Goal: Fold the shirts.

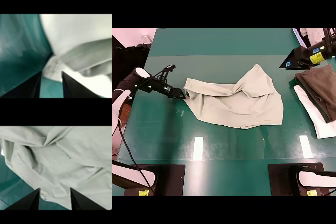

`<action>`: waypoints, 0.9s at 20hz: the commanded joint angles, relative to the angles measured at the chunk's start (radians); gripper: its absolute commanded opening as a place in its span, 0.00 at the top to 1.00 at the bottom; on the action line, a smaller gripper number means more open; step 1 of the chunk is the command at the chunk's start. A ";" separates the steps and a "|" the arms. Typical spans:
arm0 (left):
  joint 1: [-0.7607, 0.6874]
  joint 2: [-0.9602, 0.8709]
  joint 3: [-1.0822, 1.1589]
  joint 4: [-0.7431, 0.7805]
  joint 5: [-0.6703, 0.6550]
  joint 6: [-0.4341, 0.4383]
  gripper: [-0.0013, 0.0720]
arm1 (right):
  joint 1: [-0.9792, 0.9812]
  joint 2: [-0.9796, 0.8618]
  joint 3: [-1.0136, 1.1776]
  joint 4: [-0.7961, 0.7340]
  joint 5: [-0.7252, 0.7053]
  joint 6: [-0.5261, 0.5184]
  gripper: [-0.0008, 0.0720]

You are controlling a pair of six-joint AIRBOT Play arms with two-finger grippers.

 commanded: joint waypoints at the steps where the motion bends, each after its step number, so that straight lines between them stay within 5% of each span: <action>1: -0.040 -0.024 0.000 0.047 0.006 -0.030 0.54 | 0.001 0.001 0.000 0.000 0.013 0.010 0.40; 3: -0.046 -0.027 0.002 0.047 0.005 -0.034 0.61 | 0.001 0.001 0.000 0.000 0.032 0.010 0.40; 6: -0.043 -0.027 0.038 0.052 -0.024 -0.069 0.94 | 0.001 0.001 0.000 -0.001 0.045 0.010 0.40; 13: -0.043 0.094 0.127 0.159 -0.253 -0.163 0.95 | -0.003 0.008 -0.021 -0.113 0.138 0.029 0.40; 18: -0.043 0.263 0.126 0.172 -0.373 -0.166 0.95 | -0.052 0.157 -0.422 -0.191 0.028 0.023 0.40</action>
